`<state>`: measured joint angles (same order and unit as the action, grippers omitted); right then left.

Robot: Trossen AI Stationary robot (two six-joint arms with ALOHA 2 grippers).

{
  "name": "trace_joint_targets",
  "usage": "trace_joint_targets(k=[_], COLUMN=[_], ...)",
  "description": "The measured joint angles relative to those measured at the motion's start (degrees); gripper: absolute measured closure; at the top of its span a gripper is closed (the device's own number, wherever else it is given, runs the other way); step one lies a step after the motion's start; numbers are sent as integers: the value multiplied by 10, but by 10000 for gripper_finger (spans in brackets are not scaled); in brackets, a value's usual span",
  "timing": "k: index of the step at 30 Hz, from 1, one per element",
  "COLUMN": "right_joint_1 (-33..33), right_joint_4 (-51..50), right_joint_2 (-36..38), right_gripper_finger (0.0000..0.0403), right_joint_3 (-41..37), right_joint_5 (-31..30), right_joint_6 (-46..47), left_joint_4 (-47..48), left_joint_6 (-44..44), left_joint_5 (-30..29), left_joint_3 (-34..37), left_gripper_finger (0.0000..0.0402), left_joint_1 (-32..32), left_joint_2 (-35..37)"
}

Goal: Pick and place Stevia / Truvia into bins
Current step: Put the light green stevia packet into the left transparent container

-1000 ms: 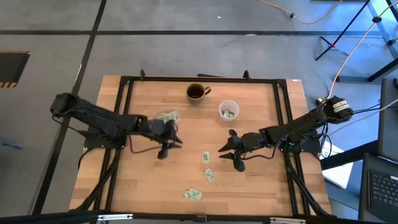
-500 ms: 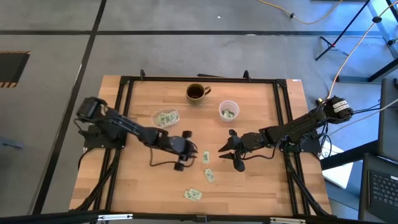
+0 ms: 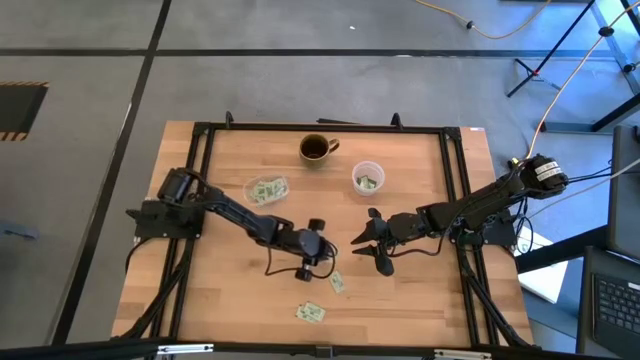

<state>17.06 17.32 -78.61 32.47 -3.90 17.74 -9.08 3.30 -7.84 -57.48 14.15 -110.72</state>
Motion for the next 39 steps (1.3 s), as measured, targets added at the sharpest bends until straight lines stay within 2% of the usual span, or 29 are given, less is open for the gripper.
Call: trace_joint_targets(k=[17, 30, 35, 39], right_joint_1=[0, 0, 0, 0], right_joint_4=[-1, -1, -1, -1], right_joint_2=[0, 0, 0, 0], right_gripper_finger=[274, 274, 274, 274], right_joint_3=[0, 0, 0, 0], right_joint_5=[0, 0, 0, 0], right_joint_6=[0, 0, 0, 0], left_joint_4=[2, 9, 15, 40], left_joint_6=[-28, -25, -15, -14], left_joint_5=[-1, 0, 0, 23], left_joint_3=[-6, -5, -4, 0], left_gripper_finger=[316, 394, 398, 400], left_joint_1=[0, 0, 0, 0], left_joint_2=[-35, -36, -29, -2])
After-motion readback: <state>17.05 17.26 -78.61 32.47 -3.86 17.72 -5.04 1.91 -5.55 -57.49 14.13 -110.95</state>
